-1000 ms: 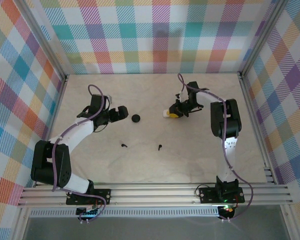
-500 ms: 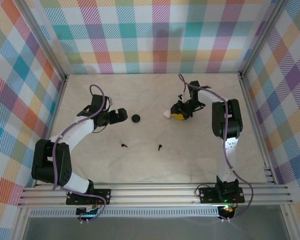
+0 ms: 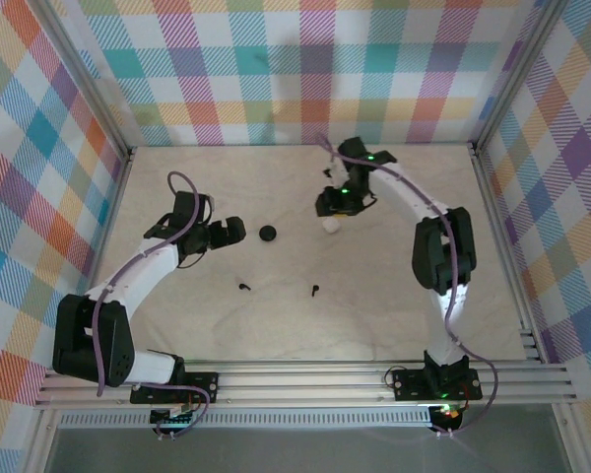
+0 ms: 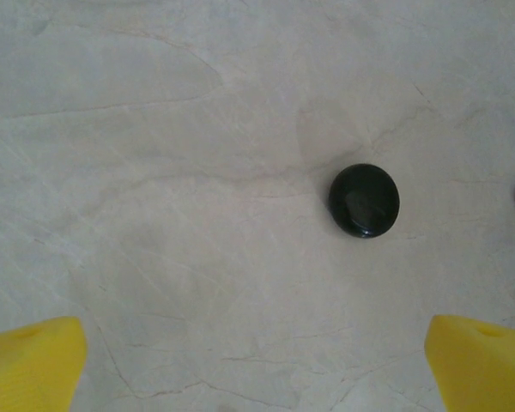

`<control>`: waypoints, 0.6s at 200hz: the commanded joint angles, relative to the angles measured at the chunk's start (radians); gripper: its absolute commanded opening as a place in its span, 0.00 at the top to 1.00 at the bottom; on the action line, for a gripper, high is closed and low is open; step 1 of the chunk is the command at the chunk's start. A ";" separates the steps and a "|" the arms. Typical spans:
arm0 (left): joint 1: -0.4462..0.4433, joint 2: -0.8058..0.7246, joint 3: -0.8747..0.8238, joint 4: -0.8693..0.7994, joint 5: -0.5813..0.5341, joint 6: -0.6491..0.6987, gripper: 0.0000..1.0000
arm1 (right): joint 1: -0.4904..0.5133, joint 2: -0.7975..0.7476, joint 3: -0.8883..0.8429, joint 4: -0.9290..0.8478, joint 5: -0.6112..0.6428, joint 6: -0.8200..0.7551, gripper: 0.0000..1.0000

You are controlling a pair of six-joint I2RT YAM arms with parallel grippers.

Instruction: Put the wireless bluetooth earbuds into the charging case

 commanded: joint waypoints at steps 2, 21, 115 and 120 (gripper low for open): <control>0.005 -0.032 -0.040 0.024 0.030 -0.045 0.00 | 0.088 0.094 0.113 0.010 0.052 -0.043 0.50; 0.010 -0.031 -0.058 0.040 0.058 -0.080 0.01 | 0.133 0.153 0.164 0.096 0.037 -0.053 0.50; 0.026 -0.034 -0.122 0.047 0.098 -0.120 0.00 | 0.238 0.527 0.618 -0.013 0.108 -0.286 0.33; 0.027 -0.033 -0.122 0.047 0.099 -0.119 0.00 | 0.240 0.539 0.630 -0.021 0.108 -0.294 0.32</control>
